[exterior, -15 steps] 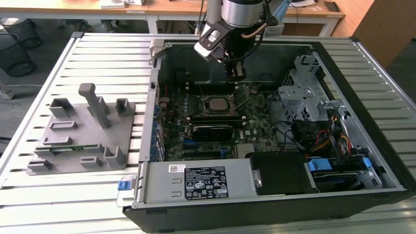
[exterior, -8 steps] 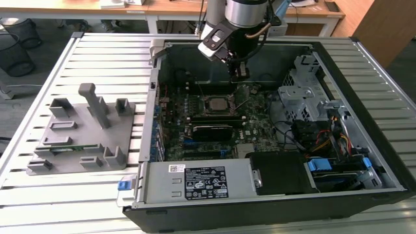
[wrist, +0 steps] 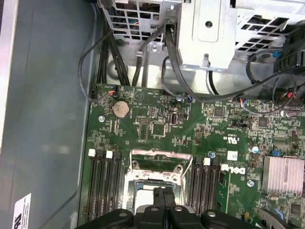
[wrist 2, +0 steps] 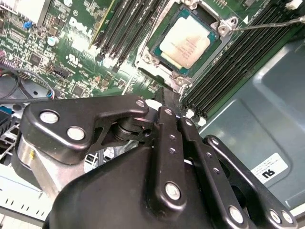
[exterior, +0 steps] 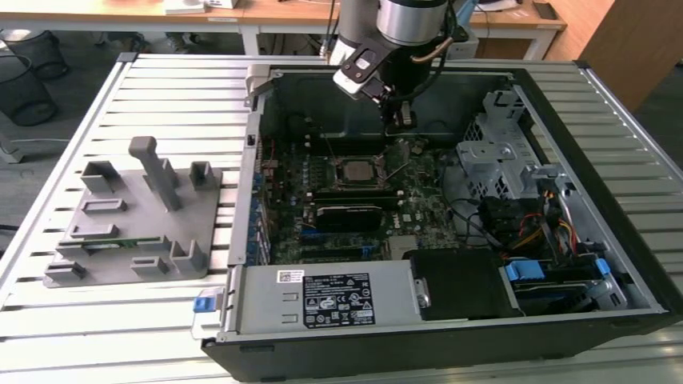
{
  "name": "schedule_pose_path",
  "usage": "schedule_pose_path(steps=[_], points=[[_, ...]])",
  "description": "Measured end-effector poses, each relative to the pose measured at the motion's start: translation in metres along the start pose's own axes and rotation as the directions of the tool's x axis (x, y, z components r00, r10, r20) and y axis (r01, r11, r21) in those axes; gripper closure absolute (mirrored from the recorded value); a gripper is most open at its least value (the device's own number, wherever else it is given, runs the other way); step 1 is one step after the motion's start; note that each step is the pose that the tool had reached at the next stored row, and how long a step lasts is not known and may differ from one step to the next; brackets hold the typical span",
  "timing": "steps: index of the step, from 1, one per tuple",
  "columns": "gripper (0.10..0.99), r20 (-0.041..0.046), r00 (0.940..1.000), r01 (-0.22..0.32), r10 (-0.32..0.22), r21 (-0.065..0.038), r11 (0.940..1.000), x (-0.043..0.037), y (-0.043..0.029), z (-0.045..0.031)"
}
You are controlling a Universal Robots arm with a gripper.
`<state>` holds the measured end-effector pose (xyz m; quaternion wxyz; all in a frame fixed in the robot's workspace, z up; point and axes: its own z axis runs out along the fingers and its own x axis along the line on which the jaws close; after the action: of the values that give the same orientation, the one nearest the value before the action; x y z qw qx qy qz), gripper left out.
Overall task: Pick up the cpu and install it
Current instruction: 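Close the cpu cover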
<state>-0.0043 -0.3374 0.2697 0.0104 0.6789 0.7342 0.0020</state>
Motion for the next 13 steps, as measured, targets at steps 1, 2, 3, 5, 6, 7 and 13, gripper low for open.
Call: schedule_pose_path(steps=[1, 2, 3, 5, 6, 7, 13], points=[[0.98, -0.0001, 1.0, 0.0, 0.0, 0.0, 1.0, -0.0001, 0.0012, 0.0001], [0.98, -0.0001, 1.0, 0.0, 0.0, 0.0, 1.0, -0.0002, 0.0026, 0.0001], [0.98, 0.0, 1.0, 0.0, 0.0, 0.0, 1.0, -0.0003, 0.0038, 0.0001], [0.98, 0.0, 1.0, 0.0, 0.0, 0.0, 1.0, -0.0003, 0.0059, 0.0004], [0.98, 0.0001, 1.0, 0.0, 0.0, 0.0, 1.0, -0.0004, 0.007, 0.0005], [0.98, 0.0, 1.0, 0.0, 0.0, 0.0, 1.0, -0.0004, 0.0078, 0.0007], [0.98, 0.0, 1.0, 0.0, 0.0, 0.0, 1.0, -0.0001, 0.0127, 0.0024]])
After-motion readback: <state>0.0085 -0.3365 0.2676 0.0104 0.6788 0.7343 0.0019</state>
